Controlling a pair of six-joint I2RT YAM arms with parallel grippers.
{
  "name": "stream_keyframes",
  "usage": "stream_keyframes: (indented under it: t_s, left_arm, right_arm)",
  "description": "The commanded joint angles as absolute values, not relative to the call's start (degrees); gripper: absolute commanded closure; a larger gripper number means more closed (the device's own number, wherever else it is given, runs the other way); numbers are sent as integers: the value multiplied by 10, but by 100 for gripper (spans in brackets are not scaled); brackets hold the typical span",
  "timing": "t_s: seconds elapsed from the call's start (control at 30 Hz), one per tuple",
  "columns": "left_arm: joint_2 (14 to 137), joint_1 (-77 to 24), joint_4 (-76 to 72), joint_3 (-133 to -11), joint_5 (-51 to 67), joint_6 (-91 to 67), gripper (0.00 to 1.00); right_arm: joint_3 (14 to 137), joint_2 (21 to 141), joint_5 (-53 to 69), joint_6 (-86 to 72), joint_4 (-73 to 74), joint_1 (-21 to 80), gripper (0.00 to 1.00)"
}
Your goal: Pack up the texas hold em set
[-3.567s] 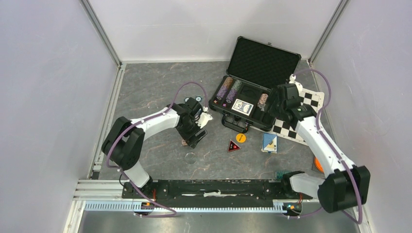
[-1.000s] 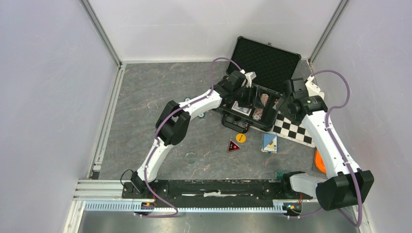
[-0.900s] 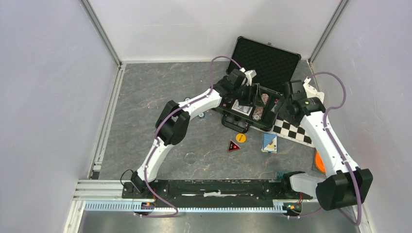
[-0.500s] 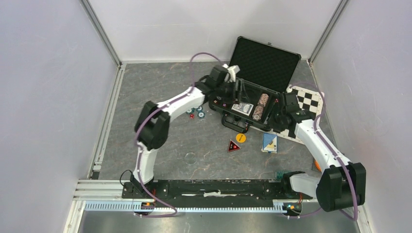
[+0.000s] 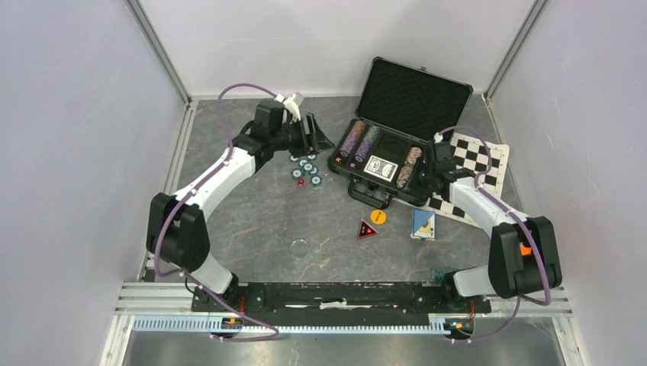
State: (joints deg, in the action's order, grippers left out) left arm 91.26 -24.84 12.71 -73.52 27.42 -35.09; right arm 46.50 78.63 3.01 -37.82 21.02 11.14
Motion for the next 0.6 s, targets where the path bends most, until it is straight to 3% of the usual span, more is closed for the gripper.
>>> stream_keyframes:
  t_s: [0.0, 0.57]
  left_arm:
    - [877, -227, 155, -715, 286, -314, 28]
    - [872, -219, 144, -709, 280, -384, 31]
  right_arm:
    - [497, 818, 18, -371, 164, 112, 73]
    - [639, 962, -15, -327, 217, 61, 73]
